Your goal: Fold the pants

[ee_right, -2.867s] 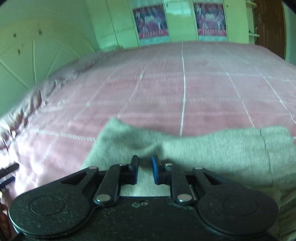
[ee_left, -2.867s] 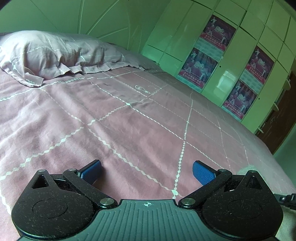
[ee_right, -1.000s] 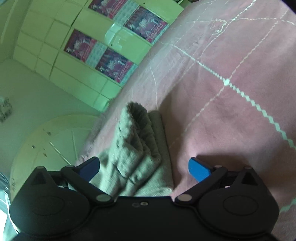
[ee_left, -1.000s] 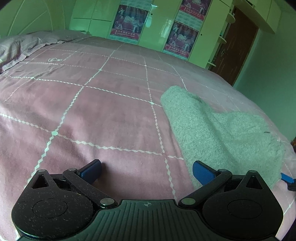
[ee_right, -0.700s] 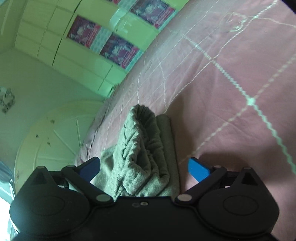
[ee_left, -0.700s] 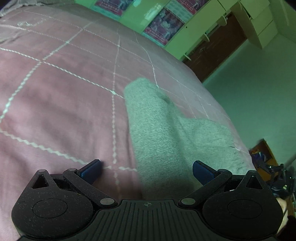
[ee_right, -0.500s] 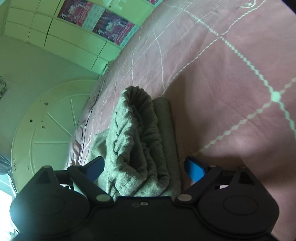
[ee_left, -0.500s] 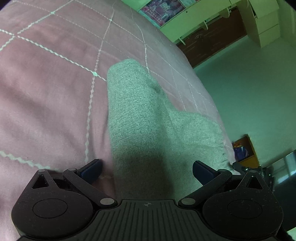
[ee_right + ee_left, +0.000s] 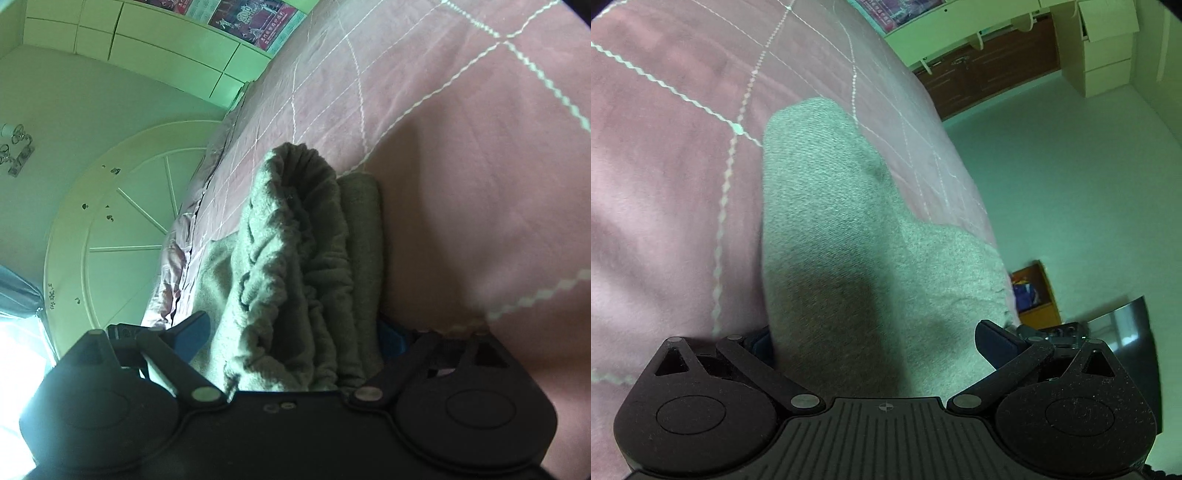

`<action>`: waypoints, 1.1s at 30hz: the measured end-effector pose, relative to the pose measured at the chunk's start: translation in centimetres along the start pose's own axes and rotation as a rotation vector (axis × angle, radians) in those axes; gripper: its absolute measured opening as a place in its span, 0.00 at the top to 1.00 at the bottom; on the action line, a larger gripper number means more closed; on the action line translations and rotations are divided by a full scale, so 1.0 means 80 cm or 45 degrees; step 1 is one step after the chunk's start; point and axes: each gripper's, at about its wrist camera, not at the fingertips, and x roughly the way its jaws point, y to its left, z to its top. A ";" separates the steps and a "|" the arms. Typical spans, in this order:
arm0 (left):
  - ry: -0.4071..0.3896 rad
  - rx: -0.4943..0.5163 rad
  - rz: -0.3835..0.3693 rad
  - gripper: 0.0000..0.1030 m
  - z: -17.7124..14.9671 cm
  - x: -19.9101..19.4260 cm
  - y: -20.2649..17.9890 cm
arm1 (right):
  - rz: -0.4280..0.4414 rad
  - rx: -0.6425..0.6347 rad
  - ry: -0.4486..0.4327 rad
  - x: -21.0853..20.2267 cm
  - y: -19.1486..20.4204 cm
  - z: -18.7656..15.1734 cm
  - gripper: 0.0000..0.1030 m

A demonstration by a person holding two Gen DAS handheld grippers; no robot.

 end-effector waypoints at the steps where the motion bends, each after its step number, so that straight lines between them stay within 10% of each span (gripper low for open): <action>1: 0.002 -0.006 -0.022 0.00 0.001 0.003 0.001 | 0.015 0.004 0.008 0.001 0.001 0.002 0.12; 6: 0.012 0.011 -0.028 0.03 0.008 0.017 0.000 | -0.138 -0.060 0.017 0.016 0.017 0.009 0.28; 11: -0.004 -0.082 0.009 0.59 0.014 0.015 0.027 | -0.072 -0.045 0.057 0.017 0.010 0.011 0.31; 16: -0.044 -0.076 -0.049 0.59 0.008 0.023 0.034 | -0.093 -0.023 0.063 0.023 0.005 0.016 0.32; 20: -0.055 -0.082 -0.061 0.66 0.003 0.028 0.030 | -0.111 -0.050 0.060 0.017 0.013 0.008 0.57; 33: -0.180 -0.063 -0.186 0.71 0.006 -0.001 0.013 | -0.008 -0.175 0.018 0.007 0.072 0.024 0.62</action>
